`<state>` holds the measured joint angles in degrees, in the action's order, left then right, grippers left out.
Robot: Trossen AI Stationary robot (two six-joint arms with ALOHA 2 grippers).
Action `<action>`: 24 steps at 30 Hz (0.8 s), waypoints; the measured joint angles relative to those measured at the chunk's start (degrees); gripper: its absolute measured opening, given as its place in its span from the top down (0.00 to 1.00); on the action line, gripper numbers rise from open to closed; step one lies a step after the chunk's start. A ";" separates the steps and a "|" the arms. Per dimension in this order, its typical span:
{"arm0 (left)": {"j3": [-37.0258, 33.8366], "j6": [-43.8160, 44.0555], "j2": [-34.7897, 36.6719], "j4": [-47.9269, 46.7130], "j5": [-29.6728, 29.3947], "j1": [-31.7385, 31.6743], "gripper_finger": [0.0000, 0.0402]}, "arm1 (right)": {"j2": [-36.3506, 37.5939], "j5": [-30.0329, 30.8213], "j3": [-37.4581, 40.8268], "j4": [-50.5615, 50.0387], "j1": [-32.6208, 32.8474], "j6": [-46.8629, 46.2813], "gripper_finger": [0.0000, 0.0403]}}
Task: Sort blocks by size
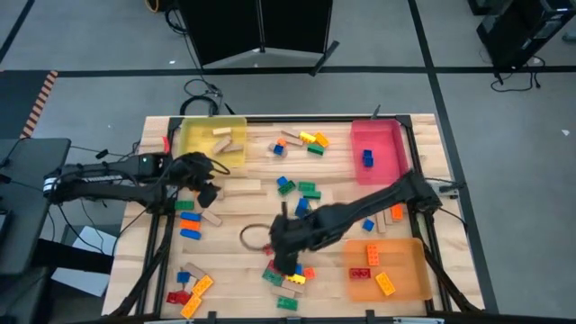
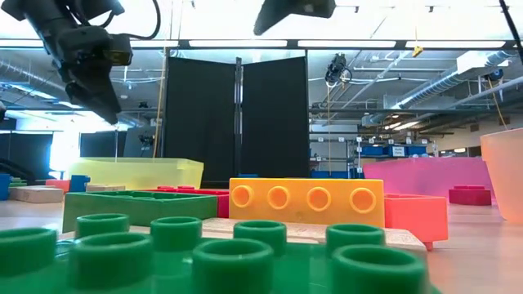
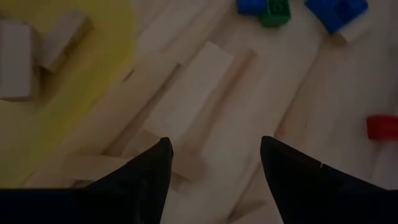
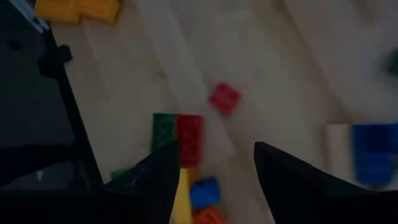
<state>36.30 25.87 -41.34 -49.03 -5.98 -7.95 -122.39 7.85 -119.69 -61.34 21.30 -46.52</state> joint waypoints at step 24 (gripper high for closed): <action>0.00 -1.63 0.00 -0.65 0.15 8.49 0.37 | -19.91 -10.52 -6.78 -1.72 -0.08 -7.46 0.37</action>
<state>36.29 24.24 -41.34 -49.68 -5.82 0.54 -142.30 -2.68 -126.48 -63.07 21.23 -53.98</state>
